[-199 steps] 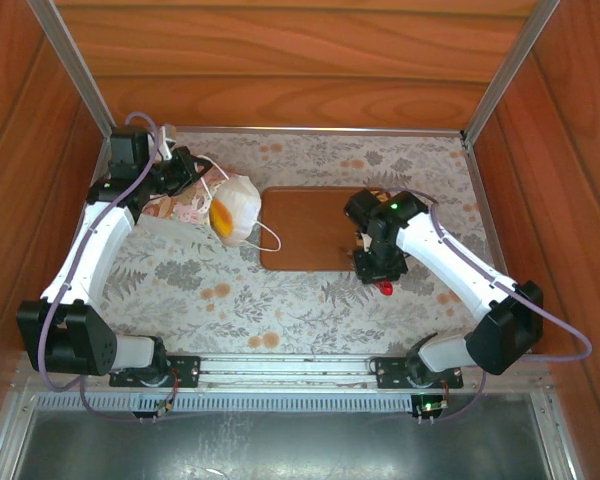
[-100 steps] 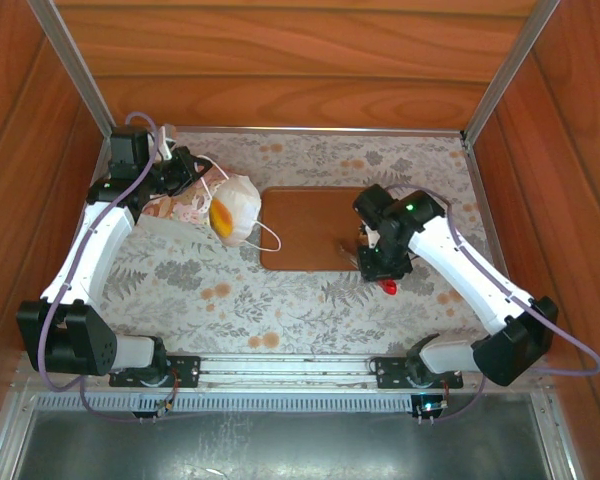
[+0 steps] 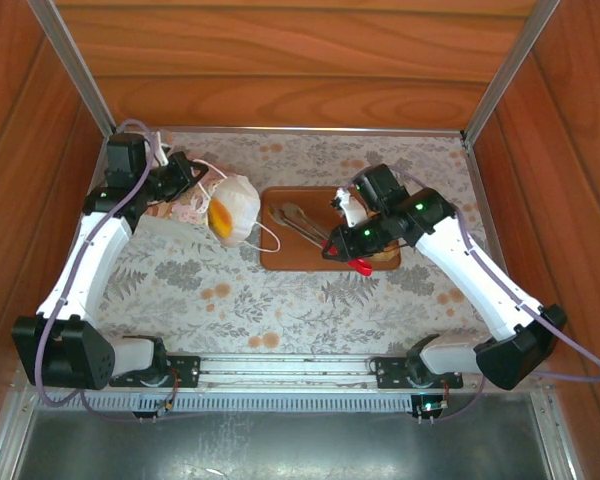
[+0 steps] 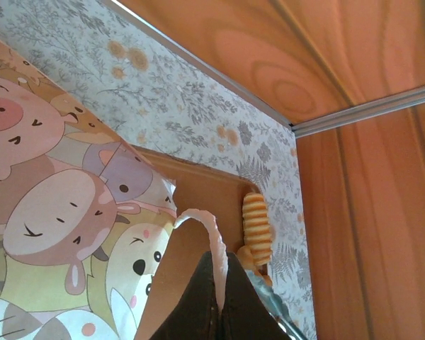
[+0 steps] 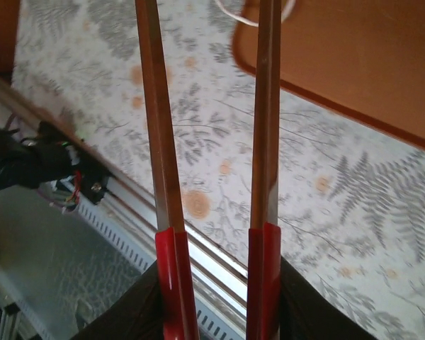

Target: Take the fake bread out of the paper bag

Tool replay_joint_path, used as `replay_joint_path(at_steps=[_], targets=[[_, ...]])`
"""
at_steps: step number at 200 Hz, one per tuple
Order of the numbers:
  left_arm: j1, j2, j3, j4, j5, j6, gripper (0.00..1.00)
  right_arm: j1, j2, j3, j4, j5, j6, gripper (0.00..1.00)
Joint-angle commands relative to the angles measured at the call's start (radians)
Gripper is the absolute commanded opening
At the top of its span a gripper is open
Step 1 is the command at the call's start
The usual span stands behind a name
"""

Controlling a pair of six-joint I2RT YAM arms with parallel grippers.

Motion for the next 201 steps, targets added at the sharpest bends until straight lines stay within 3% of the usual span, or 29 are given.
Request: replay_joint_path(at_steps=[1,82,135,201], targets=[[-0.005,-0.026,0.006,0.007,-0.031,-0.012,0.0,0.028,0.053,0.028,0.066,-0.087,-0.083,0.36],[-0.005,-0.038,0.025,-0.025,-0.062,-0.017,0.0,0.231,0.314,0.204,0.124,0.312,-0.224,0.37],[-0.005,-0.024,0.038,-0.025,-0.06,-0.02,0.0,0.304,0.513,0.35,0.071,0.384,-0.223,0.39],[-0.005,-0.02,0.041,-0.026,-0.055,-0.014,0.0,0.364,0.628,0.433,0.075,0.509,-0.222,0.4]])
